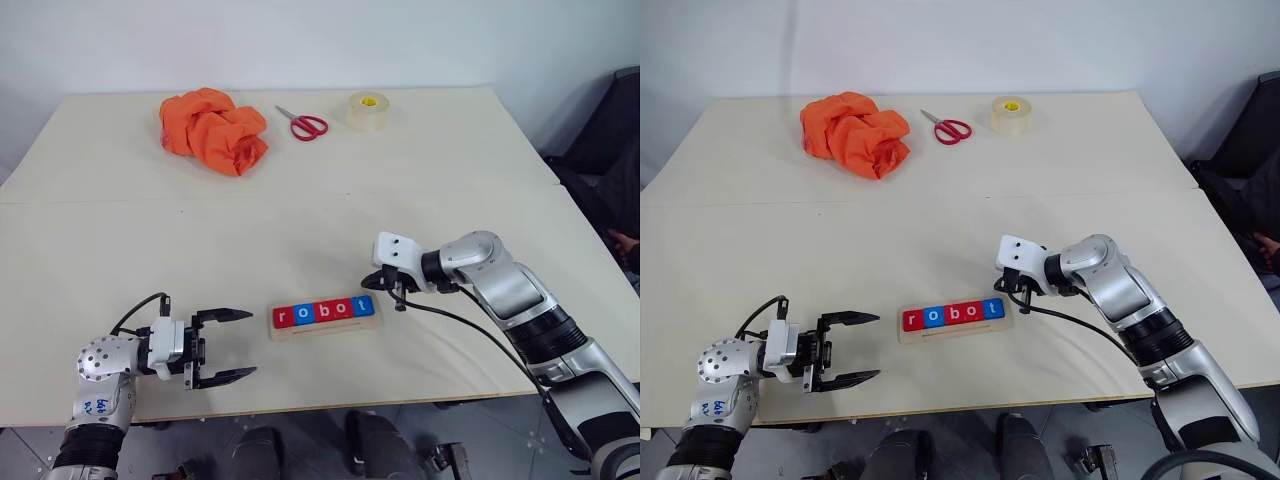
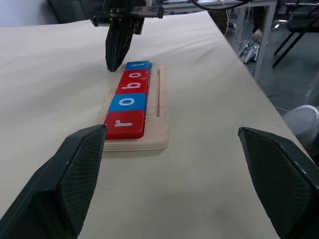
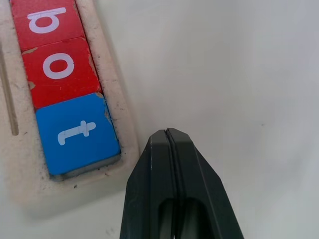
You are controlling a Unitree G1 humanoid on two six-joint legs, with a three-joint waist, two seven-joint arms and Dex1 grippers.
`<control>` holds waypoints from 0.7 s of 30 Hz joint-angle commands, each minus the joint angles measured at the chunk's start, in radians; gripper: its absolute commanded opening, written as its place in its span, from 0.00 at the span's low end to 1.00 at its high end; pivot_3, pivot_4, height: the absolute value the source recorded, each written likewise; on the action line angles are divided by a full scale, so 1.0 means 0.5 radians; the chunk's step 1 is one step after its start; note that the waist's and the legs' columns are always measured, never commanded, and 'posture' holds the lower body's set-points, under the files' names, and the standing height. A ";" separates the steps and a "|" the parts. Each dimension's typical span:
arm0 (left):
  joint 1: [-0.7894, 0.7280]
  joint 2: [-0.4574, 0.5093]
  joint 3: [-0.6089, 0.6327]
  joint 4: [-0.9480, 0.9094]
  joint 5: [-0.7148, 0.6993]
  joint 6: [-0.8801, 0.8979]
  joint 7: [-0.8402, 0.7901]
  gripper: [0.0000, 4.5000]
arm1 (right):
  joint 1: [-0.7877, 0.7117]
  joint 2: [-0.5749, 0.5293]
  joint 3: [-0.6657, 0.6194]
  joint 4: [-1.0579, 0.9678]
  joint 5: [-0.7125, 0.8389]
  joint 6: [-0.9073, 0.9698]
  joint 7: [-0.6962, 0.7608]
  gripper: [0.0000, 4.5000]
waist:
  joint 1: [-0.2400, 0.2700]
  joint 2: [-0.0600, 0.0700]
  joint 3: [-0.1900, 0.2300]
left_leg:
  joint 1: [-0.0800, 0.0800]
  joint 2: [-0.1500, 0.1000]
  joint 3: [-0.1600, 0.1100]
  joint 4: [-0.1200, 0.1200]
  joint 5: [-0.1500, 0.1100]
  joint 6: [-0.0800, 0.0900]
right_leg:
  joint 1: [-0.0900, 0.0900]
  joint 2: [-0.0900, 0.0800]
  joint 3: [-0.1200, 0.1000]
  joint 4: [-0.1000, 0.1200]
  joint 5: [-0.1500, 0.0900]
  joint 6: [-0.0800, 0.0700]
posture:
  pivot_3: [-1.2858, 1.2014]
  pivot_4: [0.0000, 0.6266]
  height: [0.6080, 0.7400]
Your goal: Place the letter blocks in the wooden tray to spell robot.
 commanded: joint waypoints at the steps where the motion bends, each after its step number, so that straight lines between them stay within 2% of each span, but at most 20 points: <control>1: 0.023 0.025 0.031 -0.060 -0.020 0.001 0.007 1.00 | 0.032 -0.021 -0.028 -0.115 0.014 0.007 0.060 0.00 | 0.001 0.000 0.000 | 0.000 0.000 0.000 0.000 0.000 0.000 | 0.000 0.000 0.000 0.000 0.000 0.000 | 0.52 0.24 1.00; 7: -0.025 0.048 0.041 -0.010 -0.020 0.006 -0.016 1.00 | 0.044 -0.039 -0.036 -0.125 -0.001 0.016 0.100 0.00 | 0.002 0.000 0.000 | 0.000 0.000 0.000 0.000 0.000 0.000 | 0.000 0.000 0.000 0.000 0.000 0.000 | 0.52 0.24 1.00; 10: -0.073 0.055 0.052 0.038 0.004 -0.010 0.005 1.00 | 0.026 -0.013 -0.080 -0.070 -0.020 -0.017 0.026 0.00 | 0.002 0.000 0.000 | 0.000 0.000 0.000 0.000 0.000 0.000 | 0.000 0.000 0.000 0.000 0.000 0.000 | 0.52 0.24 1.00; 14: -0.105 0.072 0.081 0.075 0.039 -0.027 0.090 1.00 | 0.037 -0.041 -0.227 -0.026 0.070 -0.200 0.035 0.00 | 0.003 0.000 0.000 | 0.000 0.000 0.000 0.000 0.000 0.000 | 0.000 0.000 0.000 0.000 0.000 0.000 | 0.52 0.24 1.00; 18: -0.099 0.105 0.137 0.095 0.144 -0.026 0.296 1.00 | 0.178 -0.151 -0.445 0.006 0.254 -0.416 0.222 0.19 | 0.007 0.000 0.000 | 0.000 0.000 0.000 -0.001 0.000 0.000 | 0.001 0.000 0.000 -0.003 0.000 0.000 | 0.52 0.24 1.00; 21: -0.110 0.122 0.184 0.120 0.187 -0.054 0.408 1.00 | 0.252 -0.203 -0.580 0.129 0.351 -0.640 0.347 0.44 | 0.007 0.000 0.000 | -0.001 -0.001 0.000 -0.002 0.000 0.000 | 0.003 0.000 -0.001 -0.006 0.001 0.001 | 0.52 0.24 1.00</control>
